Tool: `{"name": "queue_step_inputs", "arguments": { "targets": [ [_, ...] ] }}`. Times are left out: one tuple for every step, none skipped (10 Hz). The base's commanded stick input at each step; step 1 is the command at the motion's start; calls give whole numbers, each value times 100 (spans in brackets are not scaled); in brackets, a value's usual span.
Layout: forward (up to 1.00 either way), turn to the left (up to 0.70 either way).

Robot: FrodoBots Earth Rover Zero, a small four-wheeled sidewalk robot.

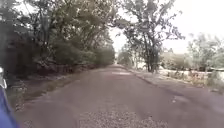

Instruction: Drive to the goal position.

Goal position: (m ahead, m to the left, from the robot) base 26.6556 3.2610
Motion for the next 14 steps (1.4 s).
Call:
{"name": "queue_step_inputs", "arguments": {
  "targets": [
    [70,-1],
    [70,-1],
    [70,-1],
    [70,-1],
    [70,-1],
    [70,1],
    [70,-1],
    [70,0],
    [70,1],
    [70,1],
    [70,1],
    [70,1],
    [70,1],
    [70,1]
  ]
}}
